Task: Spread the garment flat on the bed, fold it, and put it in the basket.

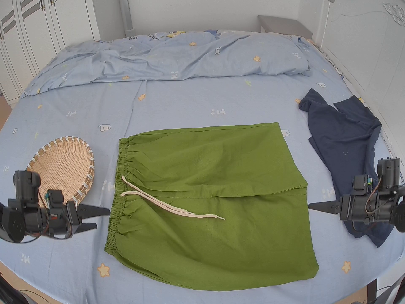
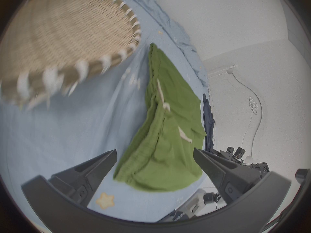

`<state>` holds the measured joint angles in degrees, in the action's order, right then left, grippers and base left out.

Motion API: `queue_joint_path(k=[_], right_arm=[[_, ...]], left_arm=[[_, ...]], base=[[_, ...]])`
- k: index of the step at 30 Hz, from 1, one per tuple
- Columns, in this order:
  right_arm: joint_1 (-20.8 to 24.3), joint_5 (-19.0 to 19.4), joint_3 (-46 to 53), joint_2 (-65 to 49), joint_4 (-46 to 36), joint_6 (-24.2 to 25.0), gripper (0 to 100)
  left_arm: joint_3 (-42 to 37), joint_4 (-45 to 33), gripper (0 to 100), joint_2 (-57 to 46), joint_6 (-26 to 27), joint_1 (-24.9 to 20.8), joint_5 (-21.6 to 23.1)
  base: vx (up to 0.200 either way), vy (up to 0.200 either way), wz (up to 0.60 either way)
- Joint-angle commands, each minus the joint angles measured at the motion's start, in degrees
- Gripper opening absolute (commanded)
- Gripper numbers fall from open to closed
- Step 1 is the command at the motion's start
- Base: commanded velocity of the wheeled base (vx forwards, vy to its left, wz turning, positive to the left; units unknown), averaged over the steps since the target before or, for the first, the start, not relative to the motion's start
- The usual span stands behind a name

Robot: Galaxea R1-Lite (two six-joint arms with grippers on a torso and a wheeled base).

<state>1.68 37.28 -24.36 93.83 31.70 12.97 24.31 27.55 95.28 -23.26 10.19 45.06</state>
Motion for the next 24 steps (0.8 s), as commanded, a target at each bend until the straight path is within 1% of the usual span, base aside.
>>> queue_joint_path(k=[1,2,4,5,8,10,16,24], right_arm=[[0.6,0.5,8.0,-8.9,2.6,-0.1,100],[0.6,0.5,8.0,-8.9,2.6,-0.1,100],[0.9,0.5,8.6,-8.9,2.6,-0.1,100],[0.9,0.5,8.7,-8.9,2.6,-0.1,100],[0.9,0.5,8.7,-8.9,2.6,-0.2,100],[0.9,0.5,8.7,-8.9,2.6,-0.2,100],[0.8,0.5,8.5,-8.9,2.8,-0.2,100],[0.8,0.6,8.1,-8.9,2.8,-0.2,100]], left_arm=[[-10.5,0.1,100,-4.9,4.1,1.9,3.2],[-10.8,0.0,100,-4.8,4.6,1.8,3.2],[-11.9,0.1,100,-1.6,10.0,1.7,3.2],[-11.9,0.1,100,0.1,11.7,1.7,3.2],[-11.7,0.4,100,4.2,14.9,1.7,3.1],[-11.0,0.5,100,6.3,15.1,1.5,3.1],[-10.1,1.6,100,7.8,15.1,0.9,3.1],[-7.5,2.5,100,11.5,14.4,-1.3,3.1]], base=[[0.0,0.0,0.0],[0.0,0.0,0.0],[0.0,0.0,0.0],[0.0,0.0,0.0],[0.0,0.0,0.0],[0.0,0.0,0.0],[0.0,0.0,0.0],[0.0,0.0,0.0]])
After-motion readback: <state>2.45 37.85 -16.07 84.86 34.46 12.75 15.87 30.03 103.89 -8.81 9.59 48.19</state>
